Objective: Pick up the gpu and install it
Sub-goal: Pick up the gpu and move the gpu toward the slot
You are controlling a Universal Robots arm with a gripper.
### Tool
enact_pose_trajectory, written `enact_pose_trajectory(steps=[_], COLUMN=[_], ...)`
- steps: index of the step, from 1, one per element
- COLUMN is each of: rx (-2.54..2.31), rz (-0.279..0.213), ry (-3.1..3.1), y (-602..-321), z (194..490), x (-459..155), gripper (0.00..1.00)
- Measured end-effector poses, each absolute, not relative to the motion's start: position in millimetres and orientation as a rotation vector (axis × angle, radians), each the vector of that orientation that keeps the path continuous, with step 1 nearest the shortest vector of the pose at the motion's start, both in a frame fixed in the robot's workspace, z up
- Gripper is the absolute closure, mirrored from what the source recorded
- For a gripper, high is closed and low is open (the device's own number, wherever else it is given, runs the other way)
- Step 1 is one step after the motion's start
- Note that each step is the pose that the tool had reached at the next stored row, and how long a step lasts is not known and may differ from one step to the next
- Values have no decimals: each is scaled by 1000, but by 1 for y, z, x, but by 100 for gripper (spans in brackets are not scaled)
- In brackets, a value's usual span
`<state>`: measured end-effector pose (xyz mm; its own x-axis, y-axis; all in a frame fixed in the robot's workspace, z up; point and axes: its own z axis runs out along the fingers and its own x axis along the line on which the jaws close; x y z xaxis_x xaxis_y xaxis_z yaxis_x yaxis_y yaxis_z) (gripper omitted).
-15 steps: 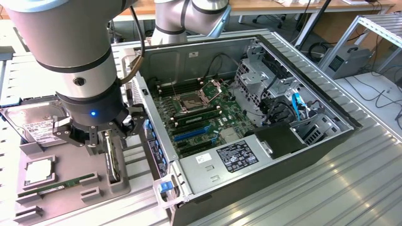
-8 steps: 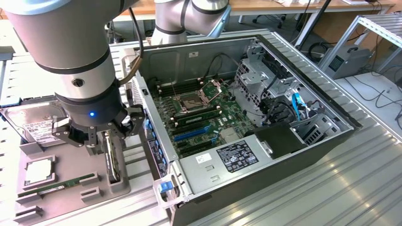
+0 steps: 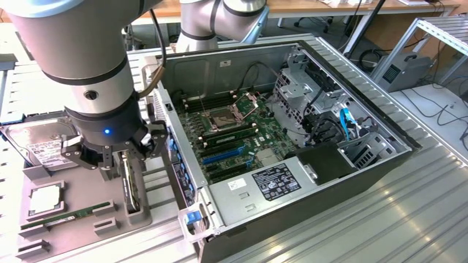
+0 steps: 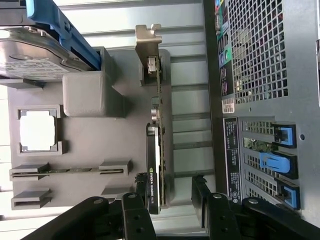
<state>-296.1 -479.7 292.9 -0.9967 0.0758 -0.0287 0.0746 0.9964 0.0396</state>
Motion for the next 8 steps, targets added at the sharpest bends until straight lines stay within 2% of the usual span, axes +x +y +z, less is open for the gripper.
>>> enact_pose_trajectory(steps=[8], rx=[117], rz=[60], ry=[3109], y=[-468], z=[289], x=[-297], gripper=[52])
